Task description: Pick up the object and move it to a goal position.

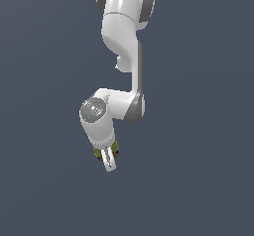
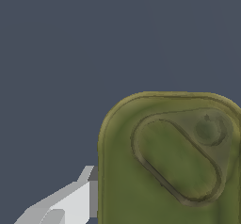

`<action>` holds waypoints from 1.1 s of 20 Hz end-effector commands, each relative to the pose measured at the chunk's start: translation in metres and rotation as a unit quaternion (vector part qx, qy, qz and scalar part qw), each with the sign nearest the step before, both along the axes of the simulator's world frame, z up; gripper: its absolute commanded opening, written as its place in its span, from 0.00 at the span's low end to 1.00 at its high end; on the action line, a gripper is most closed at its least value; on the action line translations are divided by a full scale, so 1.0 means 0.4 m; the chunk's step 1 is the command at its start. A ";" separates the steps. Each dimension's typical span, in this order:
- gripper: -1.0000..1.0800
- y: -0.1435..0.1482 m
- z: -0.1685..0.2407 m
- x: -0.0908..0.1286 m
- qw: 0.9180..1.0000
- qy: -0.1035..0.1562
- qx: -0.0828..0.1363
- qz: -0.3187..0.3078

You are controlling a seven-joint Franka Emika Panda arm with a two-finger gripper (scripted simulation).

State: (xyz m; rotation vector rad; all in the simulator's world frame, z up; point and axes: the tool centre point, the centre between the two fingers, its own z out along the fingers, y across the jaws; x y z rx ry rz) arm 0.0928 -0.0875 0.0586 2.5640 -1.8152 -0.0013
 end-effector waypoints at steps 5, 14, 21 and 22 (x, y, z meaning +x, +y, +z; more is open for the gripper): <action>0.00 -0.002 0.001 0.000 1.000 0.000 0.000 0.000; 0.00 -0.008 0.028 -0.017 1.000 0.000 0.000 0.000; 0.00 -0.029 0.102 -0.062 1.000 0.000 0.001 0.000; 0.00 -0.033 0.116 -0.071 1.000 0.000 0.001 0.000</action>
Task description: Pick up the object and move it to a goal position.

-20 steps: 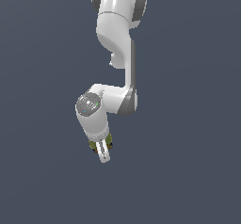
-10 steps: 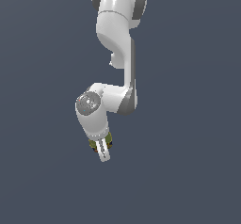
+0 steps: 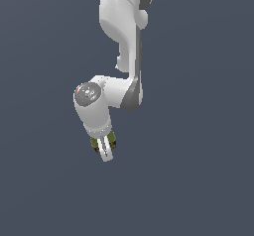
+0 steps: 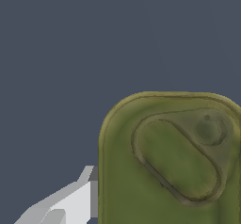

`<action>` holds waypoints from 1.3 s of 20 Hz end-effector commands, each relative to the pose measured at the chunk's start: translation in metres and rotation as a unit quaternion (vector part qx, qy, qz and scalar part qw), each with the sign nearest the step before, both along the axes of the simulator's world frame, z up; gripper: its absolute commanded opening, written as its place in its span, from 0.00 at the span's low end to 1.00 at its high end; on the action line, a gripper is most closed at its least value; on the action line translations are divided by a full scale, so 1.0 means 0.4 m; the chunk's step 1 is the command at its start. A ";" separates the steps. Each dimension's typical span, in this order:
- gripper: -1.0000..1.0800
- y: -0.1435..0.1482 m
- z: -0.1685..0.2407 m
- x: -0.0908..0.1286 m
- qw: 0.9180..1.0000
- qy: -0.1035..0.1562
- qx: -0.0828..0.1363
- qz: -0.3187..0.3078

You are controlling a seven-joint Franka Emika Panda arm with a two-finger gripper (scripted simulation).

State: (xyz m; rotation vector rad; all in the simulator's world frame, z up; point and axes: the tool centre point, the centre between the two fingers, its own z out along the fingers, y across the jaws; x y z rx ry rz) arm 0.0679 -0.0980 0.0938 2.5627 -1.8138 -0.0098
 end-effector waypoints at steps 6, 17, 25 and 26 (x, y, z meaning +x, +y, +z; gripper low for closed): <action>0.00 -0.039 0.140 -0.076 1.000 -0.003 0.001 0.000; 0.00 -0.110 0.381 -0.220 1.000 -0.003 0.001 -0.001; 0.00 -0.169 0.575 -0.330 1.000 -0.003 0.001 -0.001; 0.00 -0.175 0.597 -0.343 1.000 -0.003 0.001 -0.001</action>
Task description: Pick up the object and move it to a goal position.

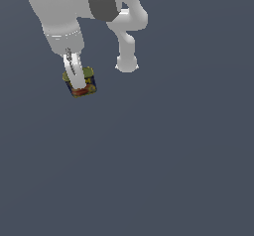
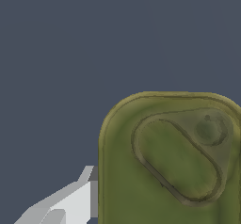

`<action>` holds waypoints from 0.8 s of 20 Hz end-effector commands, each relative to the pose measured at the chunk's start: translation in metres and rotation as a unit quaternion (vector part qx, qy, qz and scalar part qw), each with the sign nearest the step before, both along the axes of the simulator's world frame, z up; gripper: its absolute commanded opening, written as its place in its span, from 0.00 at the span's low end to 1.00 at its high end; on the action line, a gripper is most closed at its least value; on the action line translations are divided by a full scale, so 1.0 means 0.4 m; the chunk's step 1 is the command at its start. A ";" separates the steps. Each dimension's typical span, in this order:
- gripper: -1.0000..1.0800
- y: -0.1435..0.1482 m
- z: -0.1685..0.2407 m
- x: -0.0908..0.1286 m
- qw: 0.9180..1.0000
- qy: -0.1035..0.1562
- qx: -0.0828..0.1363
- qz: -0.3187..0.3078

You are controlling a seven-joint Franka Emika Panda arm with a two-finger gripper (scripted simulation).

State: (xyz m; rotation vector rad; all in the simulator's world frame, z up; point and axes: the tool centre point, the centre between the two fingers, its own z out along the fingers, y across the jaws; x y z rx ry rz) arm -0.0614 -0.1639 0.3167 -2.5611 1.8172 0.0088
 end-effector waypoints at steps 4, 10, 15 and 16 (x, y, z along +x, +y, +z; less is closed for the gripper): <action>0.00 -0.035 0.121 -0.064 1.000 -0.002 -0.001 0.000; 0.00 -0.062 0.214 -0.109 1.000 -0.002 -0.002 0.000; 0.00 -0.073 0.252 -0.127 1.000 -0.002 -0.002 0.000; 0.00 -0.074 0.256 -0.129 1.000 -0.002 -0.002 0.000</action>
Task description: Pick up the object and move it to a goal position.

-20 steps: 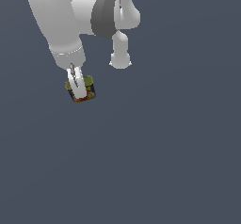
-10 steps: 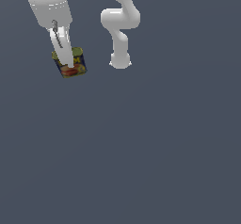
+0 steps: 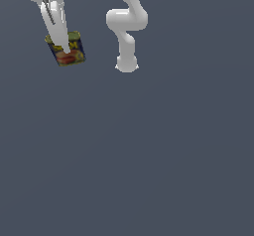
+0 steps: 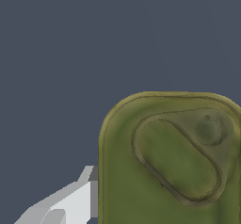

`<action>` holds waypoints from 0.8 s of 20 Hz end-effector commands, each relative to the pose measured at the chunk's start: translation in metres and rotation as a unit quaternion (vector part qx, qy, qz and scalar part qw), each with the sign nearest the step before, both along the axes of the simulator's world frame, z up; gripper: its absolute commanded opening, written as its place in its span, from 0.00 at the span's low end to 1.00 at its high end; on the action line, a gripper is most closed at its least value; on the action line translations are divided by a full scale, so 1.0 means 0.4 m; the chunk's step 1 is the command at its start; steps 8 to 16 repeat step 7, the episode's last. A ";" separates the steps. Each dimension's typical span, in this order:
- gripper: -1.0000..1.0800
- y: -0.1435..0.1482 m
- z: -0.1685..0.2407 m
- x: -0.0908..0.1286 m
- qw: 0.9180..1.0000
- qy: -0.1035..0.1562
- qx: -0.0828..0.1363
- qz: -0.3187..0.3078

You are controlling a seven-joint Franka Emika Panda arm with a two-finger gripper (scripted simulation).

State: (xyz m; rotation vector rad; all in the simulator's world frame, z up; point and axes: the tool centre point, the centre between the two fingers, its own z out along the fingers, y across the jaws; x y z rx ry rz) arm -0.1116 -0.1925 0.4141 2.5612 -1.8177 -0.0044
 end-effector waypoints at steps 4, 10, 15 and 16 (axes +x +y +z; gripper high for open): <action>0.00 -0.002 0.012 -0.001 1.000 -0.001 0.000 0.001; 0.00 0.000 0.007 0.003 1.000 -0.001 0.000 0.001; 0.00 0.000 0.007 0.003 1.000 -0.001 0.000 0.001; 0.00 0.000 0.007 0.003 1.000 -0.001 0.000 0.001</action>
